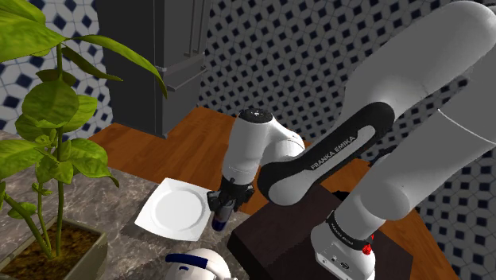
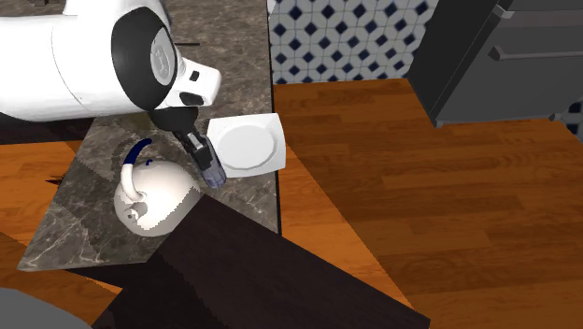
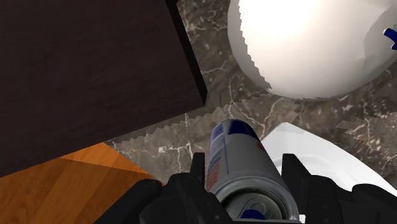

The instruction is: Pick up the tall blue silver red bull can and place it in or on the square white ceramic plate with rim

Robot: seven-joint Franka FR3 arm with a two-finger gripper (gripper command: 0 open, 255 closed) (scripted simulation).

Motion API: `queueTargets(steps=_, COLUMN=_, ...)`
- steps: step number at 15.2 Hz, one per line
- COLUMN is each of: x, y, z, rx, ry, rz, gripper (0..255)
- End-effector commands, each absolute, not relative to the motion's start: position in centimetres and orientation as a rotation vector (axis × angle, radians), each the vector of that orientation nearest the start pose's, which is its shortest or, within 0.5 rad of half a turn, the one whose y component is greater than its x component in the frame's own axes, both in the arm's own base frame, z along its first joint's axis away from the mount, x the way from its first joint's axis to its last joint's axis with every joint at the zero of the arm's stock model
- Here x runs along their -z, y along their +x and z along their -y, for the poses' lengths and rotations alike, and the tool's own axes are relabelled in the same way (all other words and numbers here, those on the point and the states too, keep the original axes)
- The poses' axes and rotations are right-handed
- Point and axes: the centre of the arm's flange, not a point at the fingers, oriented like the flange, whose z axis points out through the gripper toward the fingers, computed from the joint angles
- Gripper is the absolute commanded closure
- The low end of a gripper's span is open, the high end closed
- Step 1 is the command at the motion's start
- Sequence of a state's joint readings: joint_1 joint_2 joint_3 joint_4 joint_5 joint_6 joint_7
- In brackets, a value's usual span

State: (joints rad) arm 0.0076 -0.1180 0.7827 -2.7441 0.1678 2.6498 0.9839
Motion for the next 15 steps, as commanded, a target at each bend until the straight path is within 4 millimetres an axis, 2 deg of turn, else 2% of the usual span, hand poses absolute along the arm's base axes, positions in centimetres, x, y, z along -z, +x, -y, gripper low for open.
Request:
queueTargets(steps=1, x=-25.6, y=28.6, z=-27.2, rx=-0.001, ry=-3.099, rz=-0.542, gripper=255)
queueTargets(steps=3, x=-26.3, y=28.6, z=-27.2, rx=-0.001, ry=-3.099, rz=-0.542, gripper=255)
queueTargets(steps=15, x=-29.9, y=43.6, z=-30.8, rx=-0.001, ry=-3.099, rz=-0.542, gripper=255)
